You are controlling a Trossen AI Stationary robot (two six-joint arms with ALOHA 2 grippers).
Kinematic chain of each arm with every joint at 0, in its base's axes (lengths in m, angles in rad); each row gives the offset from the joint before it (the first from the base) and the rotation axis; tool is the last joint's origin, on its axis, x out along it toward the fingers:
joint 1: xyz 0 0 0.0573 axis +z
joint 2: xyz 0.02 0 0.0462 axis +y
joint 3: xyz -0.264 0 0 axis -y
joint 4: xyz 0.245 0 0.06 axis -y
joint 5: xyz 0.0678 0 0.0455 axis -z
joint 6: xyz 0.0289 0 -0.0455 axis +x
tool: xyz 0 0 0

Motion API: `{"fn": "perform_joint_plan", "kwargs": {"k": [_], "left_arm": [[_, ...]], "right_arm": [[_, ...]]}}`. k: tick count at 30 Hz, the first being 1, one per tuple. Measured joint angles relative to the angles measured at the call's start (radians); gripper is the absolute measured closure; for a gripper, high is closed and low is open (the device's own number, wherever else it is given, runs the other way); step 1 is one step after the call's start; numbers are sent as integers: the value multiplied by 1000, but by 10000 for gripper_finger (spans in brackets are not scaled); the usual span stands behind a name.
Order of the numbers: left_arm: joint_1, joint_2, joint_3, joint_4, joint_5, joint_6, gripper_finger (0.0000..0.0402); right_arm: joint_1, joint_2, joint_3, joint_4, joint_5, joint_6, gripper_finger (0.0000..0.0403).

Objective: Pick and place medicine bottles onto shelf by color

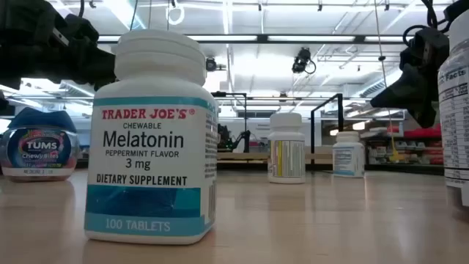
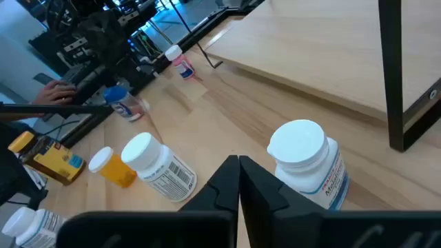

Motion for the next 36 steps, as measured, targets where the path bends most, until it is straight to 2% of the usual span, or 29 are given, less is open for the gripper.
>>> {"fn": "perform_joint_plan", "kwargs": {"k": [36], "left_arm": [[0,0,0,0,0,0,369]], "right_arm": [[0,0,0,0,0,0,386]]}}
